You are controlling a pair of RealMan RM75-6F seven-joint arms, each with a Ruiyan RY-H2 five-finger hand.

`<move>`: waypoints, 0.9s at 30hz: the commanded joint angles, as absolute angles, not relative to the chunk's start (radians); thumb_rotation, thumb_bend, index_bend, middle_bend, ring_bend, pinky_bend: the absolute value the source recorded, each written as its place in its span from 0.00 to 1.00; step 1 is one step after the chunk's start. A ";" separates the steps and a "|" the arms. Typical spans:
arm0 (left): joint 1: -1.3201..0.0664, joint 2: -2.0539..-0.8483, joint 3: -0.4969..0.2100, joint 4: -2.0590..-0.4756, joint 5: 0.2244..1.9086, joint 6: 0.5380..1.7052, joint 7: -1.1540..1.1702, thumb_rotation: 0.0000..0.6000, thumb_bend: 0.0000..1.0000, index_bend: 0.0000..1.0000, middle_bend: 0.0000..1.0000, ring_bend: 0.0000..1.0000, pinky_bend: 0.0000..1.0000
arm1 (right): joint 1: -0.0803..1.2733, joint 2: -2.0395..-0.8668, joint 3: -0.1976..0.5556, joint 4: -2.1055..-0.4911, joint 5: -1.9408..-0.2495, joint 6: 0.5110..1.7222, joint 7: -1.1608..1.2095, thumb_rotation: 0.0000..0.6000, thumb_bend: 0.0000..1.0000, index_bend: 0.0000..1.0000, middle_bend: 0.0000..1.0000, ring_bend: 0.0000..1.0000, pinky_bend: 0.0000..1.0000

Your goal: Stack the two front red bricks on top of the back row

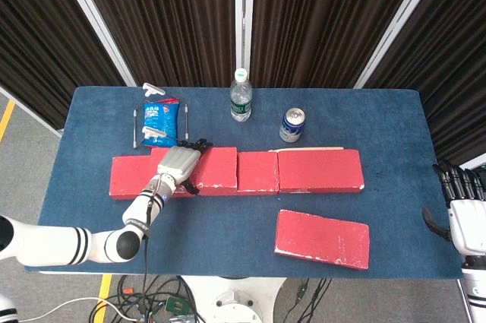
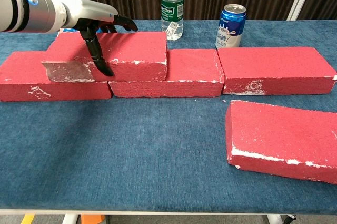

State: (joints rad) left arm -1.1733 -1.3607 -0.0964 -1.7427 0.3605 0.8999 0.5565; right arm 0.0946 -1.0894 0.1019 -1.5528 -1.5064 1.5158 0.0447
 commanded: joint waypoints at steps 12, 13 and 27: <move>-1.176 -1.368 -0.101 -1.752 0.346 0.932 0.578 1.00 0.00 0.01 0.00 0.18 0.11 | 0.094 -1.090 0.102 -1.548 -1.504 1.515 0.049 1.00 0.27 0.00 0.00 0.00 0.00; -1.176 -1.369 -0.100 -1.751 0.346 0.930 0.580 1.00 0.00 0.01 0.00 0.18 0.11 | 0.094 -1.090 0.102 -1.548 -1.504 1.514 0.049 1.00 0.27 0.00 0.00 0.00 0.00; -1.185 -1.364 -0.090 -1.744 0.342 0.891 0.592 1.00 0.00 0.01 0.00 0.04 0.00 | 0.094 -1.092 0.101 -1.546 -1.494 1.506 0.046 1.00 0.27 0.00 0.00 0.00 0.00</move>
State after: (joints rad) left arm -1.1854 -1.3649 -0.0901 -1.7435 0.3419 0.8916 0.5920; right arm 0.0937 -1.0917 0.1013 -1.5458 -1.4942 1.5065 0.0463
